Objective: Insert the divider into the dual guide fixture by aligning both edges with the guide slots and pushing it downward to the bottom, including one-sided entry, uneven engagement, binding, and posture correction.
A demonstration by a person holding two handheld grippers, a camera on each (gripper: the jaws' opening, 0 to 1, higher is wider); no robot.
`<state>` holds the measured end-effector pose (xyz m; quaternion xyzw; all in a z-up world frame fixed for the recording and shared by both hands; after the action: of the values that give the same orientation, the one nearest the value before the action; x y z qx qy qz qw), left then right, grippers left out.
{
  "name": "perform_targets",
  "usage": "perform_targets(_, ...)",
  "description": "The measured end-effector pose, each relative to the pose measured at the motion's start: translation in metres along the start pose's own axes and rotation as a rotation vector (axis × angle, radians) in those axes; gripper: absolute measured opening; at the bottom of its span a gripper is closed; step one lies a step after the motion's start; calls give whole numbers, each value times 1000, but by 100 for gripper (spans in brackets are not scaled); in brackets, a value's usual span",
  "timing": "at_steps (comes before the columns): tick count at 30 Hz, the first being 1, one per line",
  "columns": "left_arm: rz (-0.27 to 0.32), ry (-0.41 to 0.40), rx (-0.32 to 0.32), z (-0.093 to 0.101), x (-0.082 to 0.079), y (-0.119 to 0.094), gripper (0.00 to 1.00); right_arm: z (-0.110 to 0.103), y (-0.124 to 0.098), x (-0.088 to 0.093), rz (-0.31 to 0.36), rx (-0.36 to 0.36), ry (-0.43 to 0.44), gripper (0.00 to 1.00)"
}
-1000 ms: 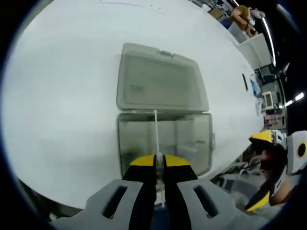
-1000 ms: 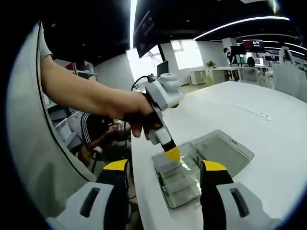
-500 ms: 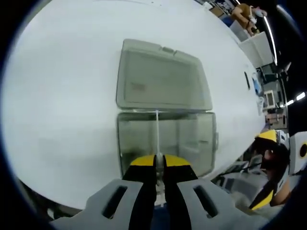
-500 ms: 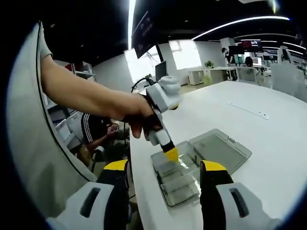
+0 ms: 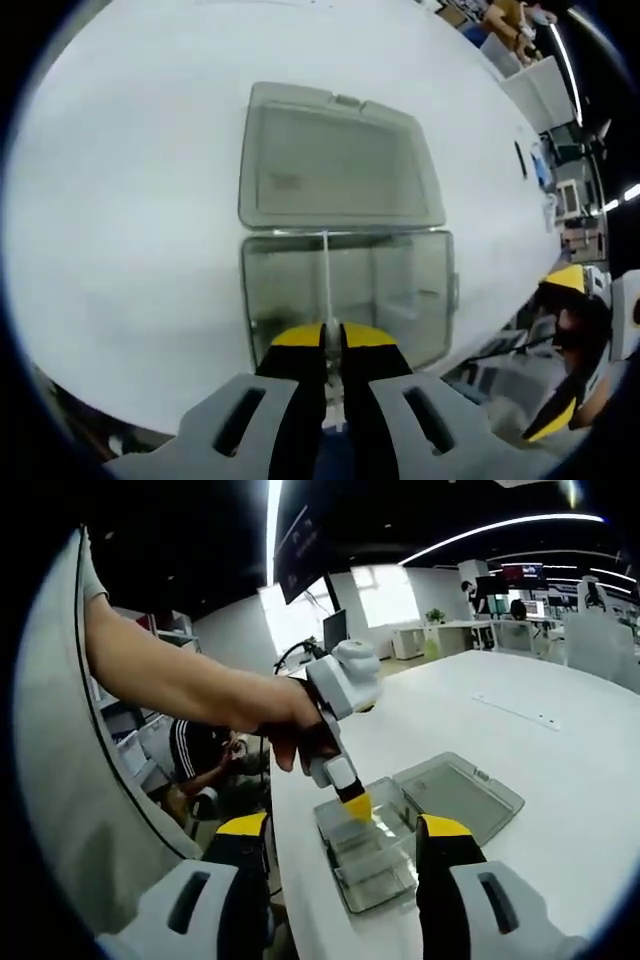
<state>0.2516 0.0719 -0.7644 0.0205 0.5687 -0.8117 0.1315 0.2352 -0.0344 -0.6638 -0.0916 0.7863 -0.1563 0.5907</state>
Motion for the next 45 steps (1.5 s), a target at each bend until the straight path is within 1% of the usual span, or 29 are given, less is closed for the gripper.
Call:
perform_targets(17, 16, 0, -16, 1, 1, 0, 1, 1, -4, -1, 3, 5, 0, 55)
perform_targets(24, 12, 3, -23, 1, 1, 0, 1, 0, -4, 0, 5, 7, 1, 55)
perform_targets(27, 4, 22, -37, 2, 0, 0, 1, 0, -4, 0, 4, 6, 2, 55)
perform_targets(30, -8, 64, -64, 3, -2, 1, 1, -1, -4, 0, 5, 4, 1, 55)
perform_targets(40, -44, 123, -110, 4, -4, 4, 1, -2, -3, -1, 7, 4, 2, 55)
perform_targets(45, -62, 187, -145, 6, -4, 6, 1, -2, -4, 0, 5, 5, 4, 54)
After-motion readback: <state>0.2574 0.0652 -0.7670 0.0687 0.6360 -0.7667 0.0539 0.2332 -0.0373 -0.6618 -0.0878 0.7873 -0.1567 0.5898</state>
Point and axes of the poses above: the point that each gripper's makers call its tool centre point, and the gripper's own axes: y roughly forward along the fingers, z roughly to its right, x roughly out of its underside, the point moved 2 cm from there along -y, roughly backward along the fingers, and after that the axes turned 3 degrees about z, right-handed, at the moved point
